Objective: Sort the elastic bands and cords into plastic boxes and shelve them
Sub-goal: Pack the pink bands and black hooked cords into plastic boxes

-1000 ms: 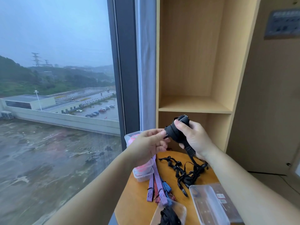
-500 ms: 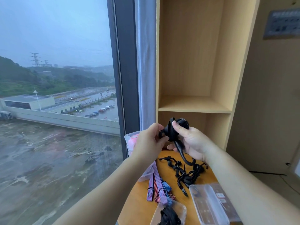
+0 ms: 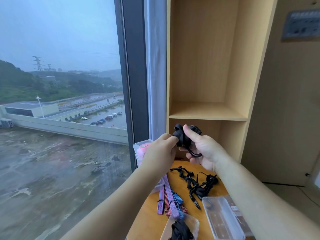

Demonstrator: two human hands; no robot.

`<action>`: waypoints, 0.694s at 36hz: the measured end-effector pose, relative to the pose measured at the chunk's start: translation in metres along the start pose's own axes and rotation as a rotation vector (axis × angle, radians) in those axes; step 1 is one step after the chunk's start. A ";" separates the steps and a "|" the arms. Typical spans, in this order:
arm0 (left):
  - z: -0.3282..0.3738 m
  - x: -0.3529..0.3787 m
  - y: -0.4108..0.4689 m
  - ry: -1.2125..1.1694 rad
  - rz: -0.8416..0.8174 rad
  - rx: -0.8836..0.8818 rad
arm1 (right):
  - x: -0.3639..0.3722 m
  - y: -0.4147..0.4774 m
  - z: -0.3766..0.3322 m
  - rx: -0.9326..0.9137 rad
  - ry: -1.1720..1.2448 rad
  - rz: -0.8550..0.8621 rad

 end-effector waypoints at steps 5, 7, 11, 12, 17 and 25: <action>-0.020 0.014 -0.010 -0.505 -0.169 -0.318 | -0.003 -0.001 -0.005 -0.067 0.116 -0.048; -0.026 0.028 -0.016 -0.708 -0.287 -0.478 | 0.000 -0.003 -0.006 -0.074 0.115 -0.106; -0.029 0.044 -0.020 -1.150 -0.413 -0.731 | 0.002 -0.006 -0.009 -0.083 0.077 -0.179; -0.027 0.048 -0.021 -1.237 -0.447 -0.772 | 0.003 -0.007 -0.009 -0.082 0.074 -0.194; -0.033 0.051 -0.021 -1.222 -0.397 -0.814 | 0.001 -0.005 -0.006 -0.066 0.097 -0.173; -0.035 0.063 -0.030 -1.166 -0.440 -0.877 | -0.014 -0.003 0.000 -0.148 0.049 0.046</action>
Point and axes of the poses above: each hand's wrist, its own y-axis towards the middle knuckle, its own x-axis out of the palm, z = x × y, the point moved 10 cm from there along y, towards the middle knuckle, and after that the axes turned 15 degrees about y, right-handed, at the moved point
